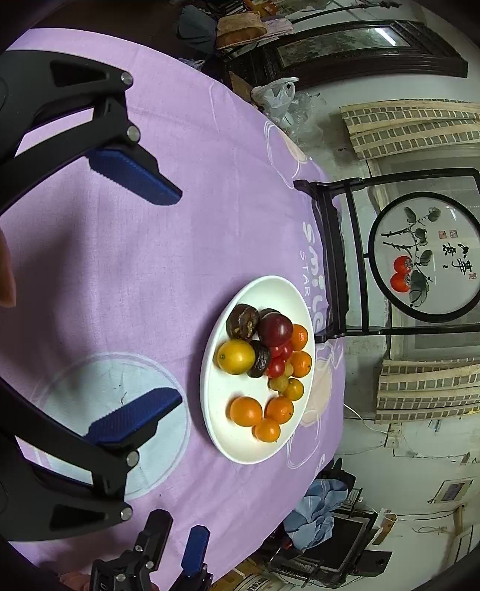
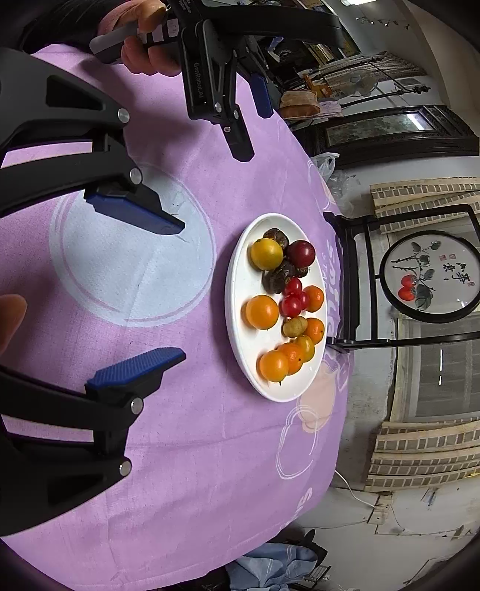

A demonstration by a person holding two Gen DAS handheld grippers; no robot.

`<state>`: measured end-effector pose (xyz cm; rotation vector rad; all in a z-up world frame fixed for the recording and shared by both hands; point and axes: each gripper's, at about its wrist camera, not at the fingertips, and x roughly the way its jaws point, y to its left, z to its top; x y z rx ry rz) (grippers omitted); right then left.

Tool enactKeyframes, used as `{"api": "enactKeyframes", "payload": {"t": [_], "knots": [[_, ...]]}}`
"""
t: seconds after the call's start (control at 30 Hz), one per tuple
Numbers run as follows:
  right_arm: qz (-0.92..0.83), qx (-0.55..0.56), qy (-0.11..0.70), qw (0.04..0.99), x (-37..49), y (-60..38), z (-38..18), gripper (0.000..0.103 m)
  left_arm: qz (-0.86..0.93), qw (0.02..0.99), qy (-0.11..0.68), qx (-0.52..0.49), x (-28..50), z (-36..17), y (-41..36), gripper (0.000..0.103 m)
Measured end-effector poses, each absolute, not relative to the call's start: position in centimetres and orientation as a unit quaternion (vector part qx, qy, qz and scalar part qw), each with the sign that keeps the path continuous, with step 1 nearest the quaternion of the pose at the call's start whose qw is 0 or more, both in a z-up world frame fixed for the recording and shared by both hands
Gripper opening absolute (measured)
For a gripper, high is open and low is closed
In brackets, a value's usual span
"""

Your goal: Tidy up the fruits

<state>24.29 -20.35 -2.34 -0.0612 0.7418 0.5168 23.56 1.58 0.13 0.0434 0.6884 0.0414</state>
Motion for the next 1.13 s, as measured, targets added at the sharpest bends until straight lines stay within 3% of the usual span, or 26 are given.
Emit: {"api": "enactKeyframes", "payload": {"t": [1.13], "knots": [[0.238,-0.034,0.358,0.902,24.12,-20.48,-2.44,0.064,0.021,0.940,0.339,0.023,23.30,-0.09,1.46,0.101]]}}
